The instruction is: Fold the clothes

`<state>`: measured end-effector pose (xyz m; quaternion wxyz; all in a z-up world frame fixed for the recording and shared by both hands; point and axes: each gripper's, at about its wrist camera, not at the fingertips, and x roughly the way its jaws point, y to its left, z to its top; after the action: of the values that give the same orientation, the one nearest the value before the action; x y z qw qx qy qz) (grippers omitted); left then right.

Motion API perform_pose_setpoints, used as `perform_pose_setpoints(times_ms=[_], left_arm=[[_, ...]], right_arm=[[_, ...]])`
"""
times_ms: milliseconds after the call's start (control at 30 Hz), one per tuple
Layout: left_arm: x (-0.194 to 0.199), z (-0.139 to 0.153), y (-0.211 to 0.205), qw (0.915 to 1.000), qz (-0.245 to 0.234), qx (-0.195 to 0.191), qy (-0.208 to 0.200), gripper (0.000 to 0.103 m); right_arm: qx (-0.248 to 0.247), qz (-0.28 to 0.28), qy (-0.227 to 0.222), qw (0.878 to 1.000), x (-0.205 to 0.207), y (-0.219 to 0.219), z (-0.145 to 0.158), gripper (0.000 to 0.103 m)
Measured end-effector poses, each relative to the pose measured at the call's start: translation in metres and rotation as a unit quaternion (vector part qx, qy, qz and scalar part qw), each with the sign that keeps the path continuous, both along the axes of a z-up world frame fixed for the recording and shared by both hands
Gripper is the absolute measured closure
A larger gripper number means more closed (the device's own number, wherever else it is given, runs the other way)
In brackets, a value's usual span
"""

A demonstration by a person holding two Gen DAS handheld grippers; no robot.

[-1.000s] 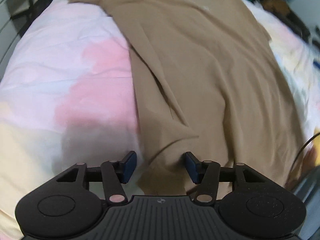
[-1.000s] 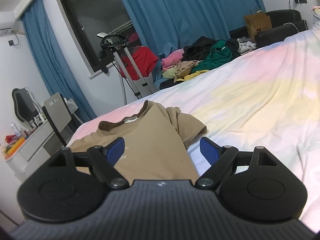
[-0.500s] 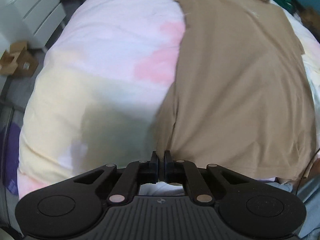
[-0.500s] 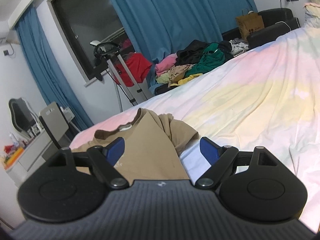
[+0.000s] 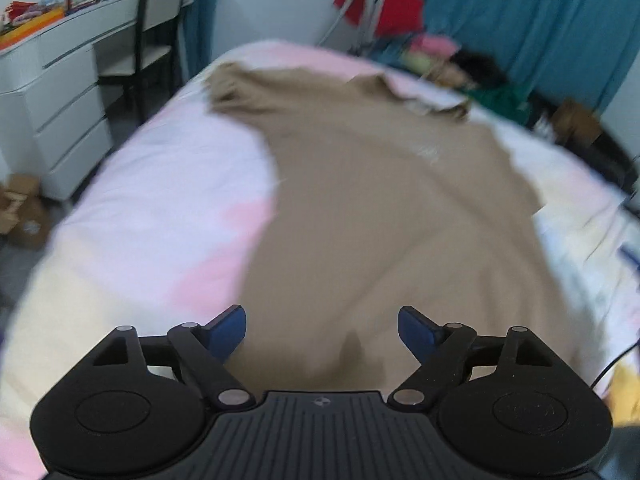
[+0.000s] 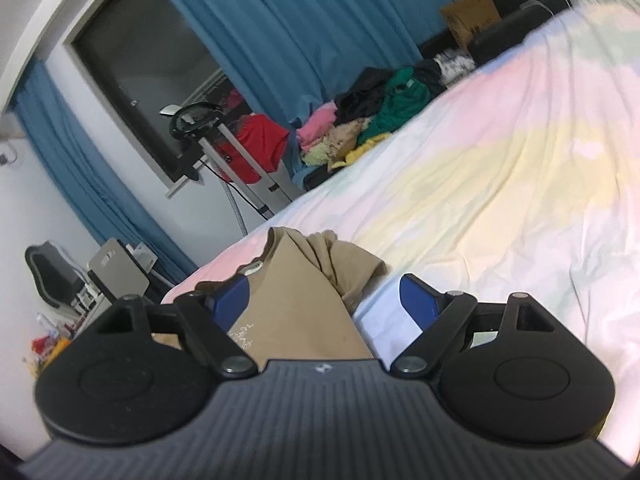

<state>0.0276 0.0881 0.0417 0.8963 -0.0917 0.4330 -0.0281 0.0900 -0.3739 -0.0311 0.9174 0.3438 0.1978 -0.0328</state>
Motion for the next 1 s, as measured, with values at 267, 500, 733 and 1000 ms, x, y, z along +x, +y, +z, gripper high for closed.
perform_pose_setpoints(times_ms=[267,500,733,1000], left_arm=[[0.056,-0.022,-0.11,0.9919,-0.057,-0.008,-0.113,0.013],[0.072,-0.095,-0.1,0.9918,-0.031,0.038,-0.118,0.013],[0.102,-0.119,-0.086,0.992,-0.012,0.038,-0.12,0.013],[0.111,-0.127,-0.08,0.9911,-0.031,0.008,-0.129,0.014]], right_arm=[[0.029,0.02,0.013,0.999,0.006,-0.001,-0.013,0.019],[0.052,0.019,0.024,0.998,0.064,-0.004,-0.027,0.021],[0.041,0.021,0.036,0.998,0.147,-0.013,-0.075,0.026],[-0.051,0.019,0.06,0.997,0.185,-0.007,-0.1,0.087]])
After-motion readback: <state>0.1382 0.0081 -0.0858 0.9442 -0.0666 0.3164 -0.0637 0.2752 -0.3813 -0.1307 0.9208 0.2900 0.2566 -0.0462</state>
